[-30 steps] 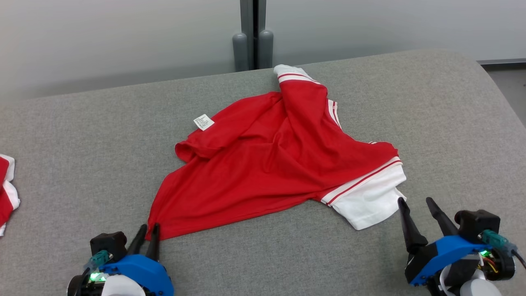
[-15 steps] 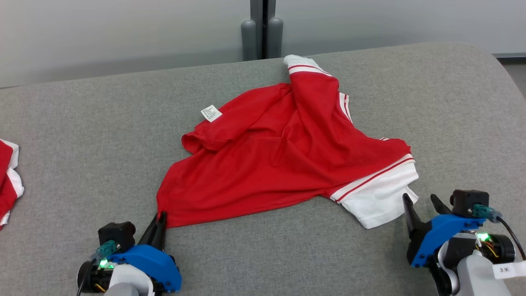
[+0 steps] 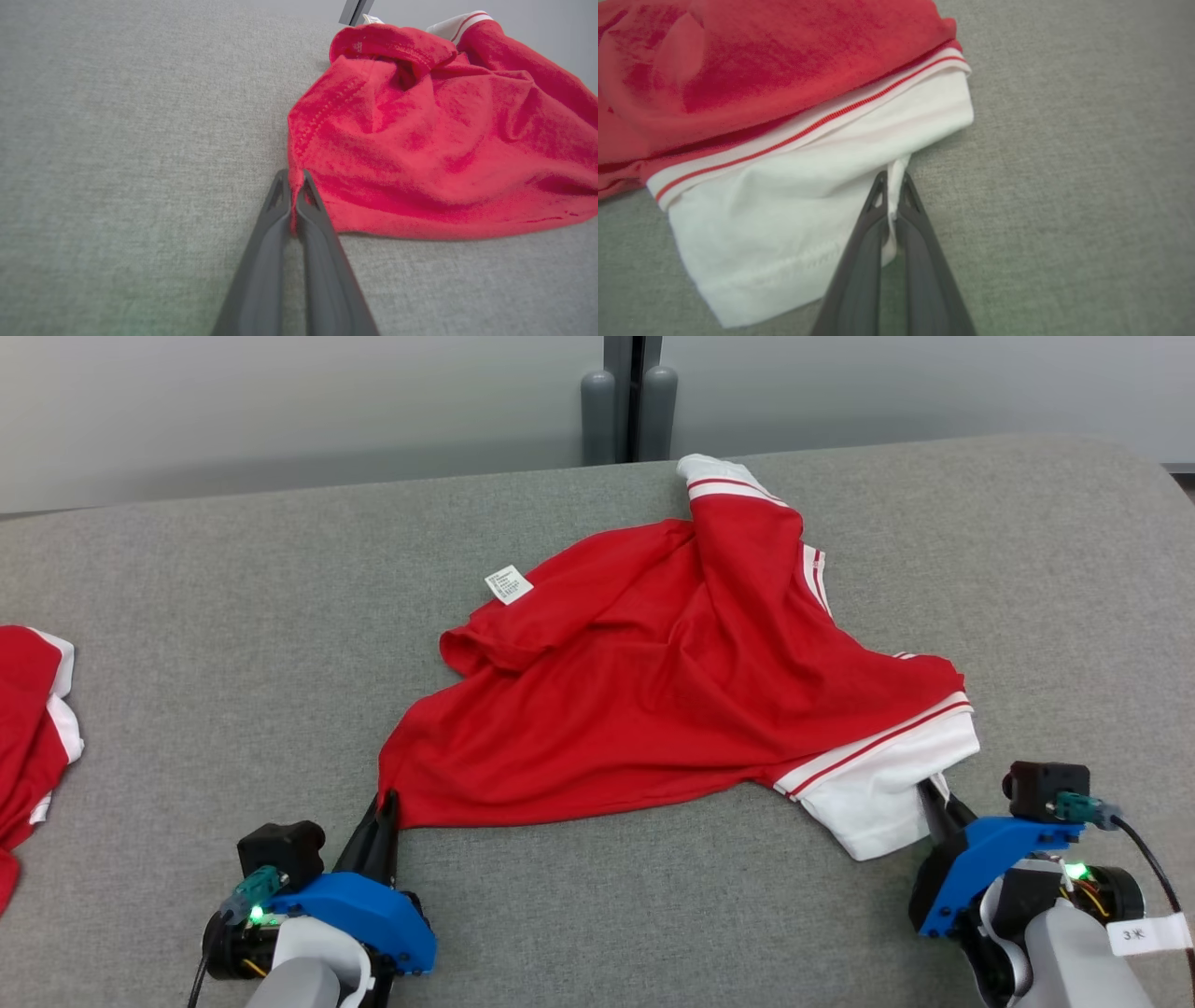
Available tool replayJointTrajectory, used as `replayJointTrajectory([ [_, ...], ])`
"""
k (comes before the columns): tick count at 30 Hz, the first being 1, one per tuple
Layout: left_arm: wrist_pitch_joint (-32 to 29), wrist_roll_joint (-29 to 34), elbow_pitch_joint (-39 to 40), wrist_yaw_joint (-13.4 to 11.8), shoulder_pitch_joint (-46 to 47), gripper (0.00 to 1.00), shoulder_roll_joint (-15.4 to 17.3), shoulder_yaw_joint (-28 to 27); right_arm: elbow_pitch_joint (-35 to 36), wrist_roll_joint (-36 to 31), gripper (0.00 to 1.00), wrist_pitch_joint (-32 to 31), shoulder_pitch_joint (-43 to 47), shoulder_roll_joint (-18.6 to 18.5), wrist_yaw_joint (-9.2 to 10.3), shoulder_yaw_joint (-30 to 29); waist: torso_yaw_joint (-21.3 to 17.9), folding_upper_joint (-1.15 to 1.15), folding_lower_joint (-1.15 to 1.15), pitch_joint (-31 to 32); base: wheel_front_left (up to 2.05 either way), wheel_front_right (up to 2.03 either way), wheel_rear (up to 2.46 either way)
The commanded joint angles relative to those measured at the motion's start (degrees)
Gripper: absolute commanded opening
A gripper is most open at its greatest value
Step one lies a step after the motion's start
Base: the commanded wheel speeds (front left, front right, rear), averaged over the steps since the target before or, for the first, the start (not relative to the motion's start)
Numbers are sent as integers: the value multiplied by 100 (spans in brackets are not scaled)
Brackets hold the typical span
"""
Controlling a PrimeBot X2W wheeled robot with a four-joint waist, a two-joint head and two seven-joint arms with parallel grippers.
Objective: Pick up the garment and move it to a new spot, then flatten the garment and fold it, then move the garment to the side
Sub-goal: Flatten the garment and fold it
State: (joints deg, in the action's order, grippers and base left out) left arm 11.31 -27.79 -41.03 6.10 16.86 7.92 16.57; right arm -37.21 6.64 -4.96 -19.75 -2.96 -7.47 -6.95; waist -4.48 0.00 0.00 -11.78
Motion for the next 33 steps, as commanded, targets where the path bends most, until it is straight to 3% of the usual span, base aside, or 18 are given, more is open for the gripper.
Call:
replayJointTrajectory([
  [1, 49, -41, 54, 33, 7, 0, -19, -32, 62, 106, 0, -6, 172, 11, -5, -27, -12, 0, 0, 34, 0, 0, 0],
  [5, 166, -265, 509, 64, -54, 0, -5, -168, 1051, 522, 0, -109, 320, 1, -5, -161, -80, 0, 0, 207, 0, 0, 0],
  [10, 96, -567, 1601, 90, -217, 0, 104, -362, 2818, 689, 0, -540, 678, 3, -5, -358, -151, 0, 0, 439, 0, 0, 0],
  [14, -368, -970, 2693, 95, -328, 0, 244, -473, 4211, 701, 0, -886, 855, 1, -4, -523, -162, 0, 0, 554, 0, 0, 0],
  [19, -1034, -1347, 3913, -36, -213, 0, 478, -677, 5415, 668, 0, -1259, 637, 1, -5, -618, -175, 0, 0, 605, 0, 0, 0],
  [27, -2096, -1890, 5507, -457, 244, 0, 819, -1014, 6640, 460, 0, -1742, -112, -475, -4, -521, -151, 0, 0, 576, 0, 0, 0],
  [33, -2805, -2170, 5992, -768, 484, 0, 1059, -1136, 6490, 615, 0, -1880, -952, -1025, -4, -512, -217, 0, 0, 332, 0, 0, 0],
])
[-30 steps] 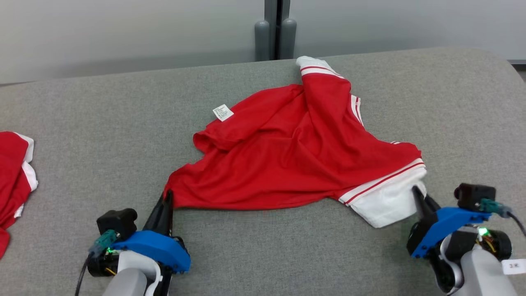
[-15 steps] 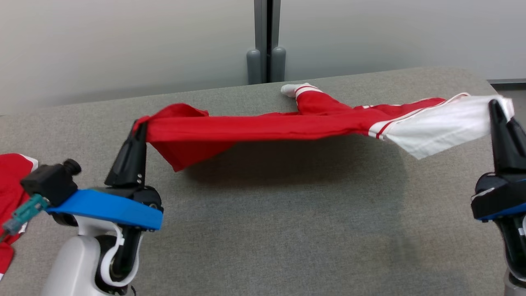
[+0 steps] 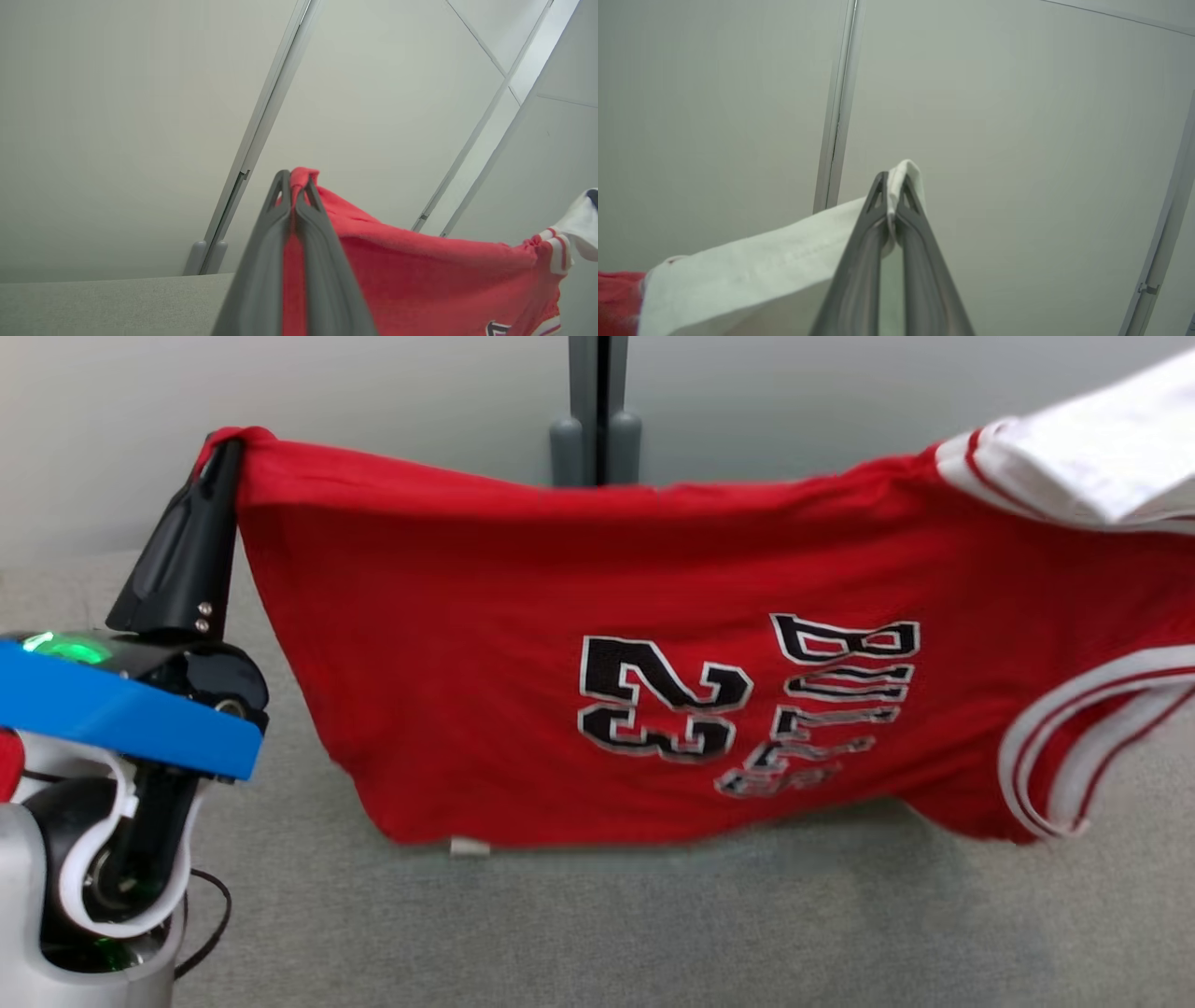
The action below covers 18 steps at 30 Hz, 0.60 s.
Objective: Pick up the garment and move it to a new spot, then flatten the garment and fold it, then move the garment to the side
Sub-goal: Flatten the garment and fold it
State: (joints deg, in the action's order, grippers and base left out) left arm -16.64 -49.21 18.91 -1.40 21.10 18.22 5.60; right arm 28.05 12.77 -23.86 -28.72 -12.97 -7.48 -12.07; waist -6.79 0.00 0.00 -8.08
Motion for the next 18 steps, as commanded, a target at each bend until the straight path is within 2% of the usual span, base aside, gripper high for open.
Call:
replayJointTrajectory([
  [1, -127, -65, -1, -49, 103, 0, 69, -31, -199, 33, 0, 11, -174, -103, -3, 19, 8, 0, 0, -115, 0, 0, 0],
  [6, -482, -147, -305, -184, 530, 0, 221, -74, -1252, 297, 0, 227, -834, -225, -3, 321, -20, 0, 0, -681, 0, 0, 0],
  [9, -543, -251, -677, -305, 1064, 0, 218, -247, -2061, 351, 0, 494, -1486, -164, -3, 515, -81, 0, 0, -1083, 0, 0, 0],
  [11, -530, -1, -993, -277, 1532, 0, 460, -262, -2641, 270, 0, 766, -2012, -97, -3, 639, -131, 0, 0, -1296, 0, 0, 0],
  [14, -474, 82, -1455, -257, 2237, 0, 521, -302, -3436, 187, 0, 1264, -2908, 70, -3, 830, -228, 0, 0, -1557, 0, 0, 0],
  [18, -312, 171, -1909, -173, 3228, 0, 595, -383, -4231, 67, 0, 2014, -4066, -9, -2, 1124, -297, 0, 0, -1734, 0, 0, 0],
])
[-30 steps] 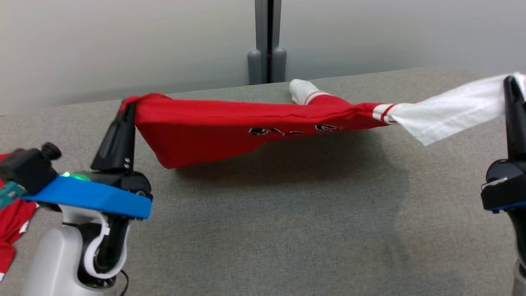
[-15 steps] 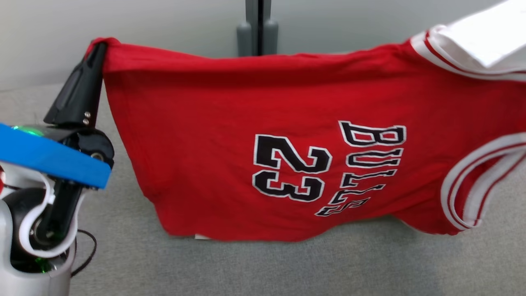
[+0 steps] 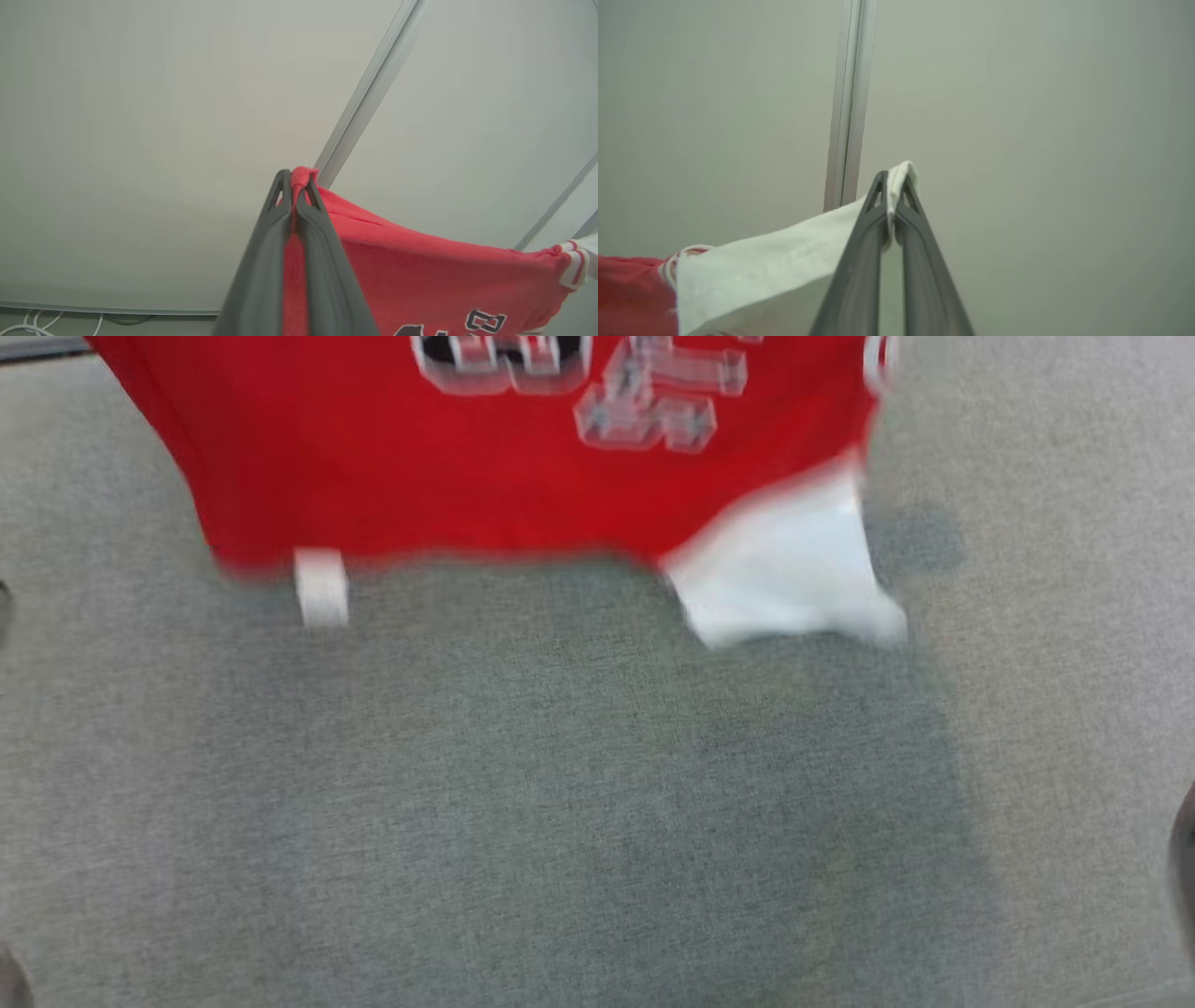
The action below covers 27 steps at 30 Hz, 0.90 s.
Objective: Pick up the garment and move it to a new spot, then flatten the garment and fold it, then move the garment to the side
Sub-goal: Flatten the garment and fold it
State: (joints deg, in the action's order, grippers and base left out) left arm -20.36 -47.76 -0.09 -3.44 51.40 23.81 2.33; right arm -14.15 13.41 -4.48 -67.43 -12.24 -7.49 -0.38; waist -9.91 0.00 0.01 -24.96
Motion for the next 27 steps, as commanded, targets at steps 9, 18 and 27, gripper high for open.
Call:
replayJointTrajectory([
  [9, 992, 312, -769, 536, 1204, 5, 117, -112, -1001, 8, 0, 1403, -1053, -238, -1, -4, -88, 0, -1, -107, 0, 0, 0],
  [18, 2003, 650, -2065, 807, -146, 0, -181, 185, -1885, 360, 0, 1387, 596, -208, 1, 149, -88, 0, -1, -174, 0, 0, 0],
  [27, 2526, 441, -3071, 958, -1696, 0, -748, 480, -1837, 783, 0, 1182, 2554, -15, 1, 91, -67, 0, -1, 350, 0, 0, 0],
])
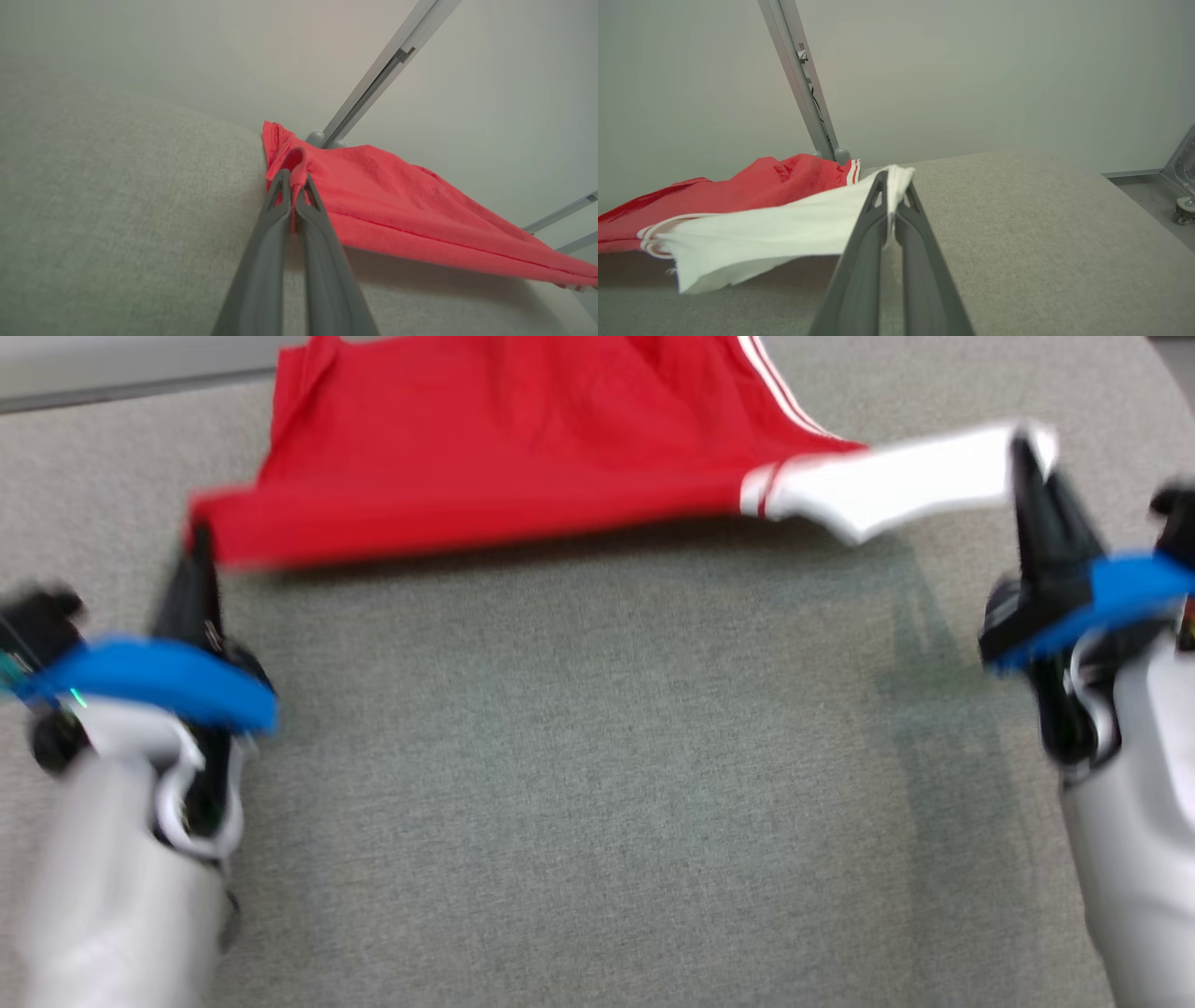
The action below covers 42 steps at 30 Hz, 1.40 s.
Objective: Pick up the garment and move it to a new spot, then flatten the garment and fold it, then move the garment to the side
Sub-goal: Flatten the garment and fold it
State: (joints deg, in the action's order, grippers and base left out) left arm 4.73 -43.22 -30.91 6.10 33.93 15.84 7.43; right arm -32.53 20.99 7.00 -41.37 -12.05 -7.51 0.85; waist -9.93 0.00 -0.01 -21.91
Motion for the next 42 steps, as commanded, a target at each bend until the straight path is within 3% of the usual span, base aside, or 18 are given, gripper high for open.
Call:
replayJointTrajectory([
  [1, 58, -15, -53, 16, -151, 0, -15, 4, 72, 60, 0, -35, 194, -29, 4, -62, -68, 0, 1, 140, 0, 0, 0],
  [6, 213, 114, -252, -34, -1096, 0, -133, 213, 685, 5, 0, -579, 1576, 147, 3, -281, -14, 0, 1, 608, 0, 0, 0],
  [10, 443, 11, -145, -231, -1819, 0, -332, 164, 1376, -140, 0, -1202, 2609, 482, 3, -719, 40, 0, 1, 965, 0, 0, 0],
  [19, 597, -157, 964, -836, -3225, 0, -646, 13, 3481, -605, 0, -2974, 4343, 899, 4, -1502, 240, 0, 1, 1420, 0, 0, 0],
  [24, 319, -118, 1637, -1181, -3801, 0, -650, 110, 4191, -301, 0, -3752, 4778, 903, 3, -1537, 278, 0, 1, 1405, 0, 0, 0],
  [35, 10, -51, 2447, -1444, -4075, 0, -633, 287, 4404, -288, 0, -3853, 4785, 907, 2, -1569, 341, 0, 1, 1412, 0, 0, 0],
  [42, -184, -244, 2989, -1153, -3520, 0, -538, 293, 4766, -398, 0, -3287, 4087, 906, 1, -1434, 350, 0, 1, 1439, 0, 0, 0],
])
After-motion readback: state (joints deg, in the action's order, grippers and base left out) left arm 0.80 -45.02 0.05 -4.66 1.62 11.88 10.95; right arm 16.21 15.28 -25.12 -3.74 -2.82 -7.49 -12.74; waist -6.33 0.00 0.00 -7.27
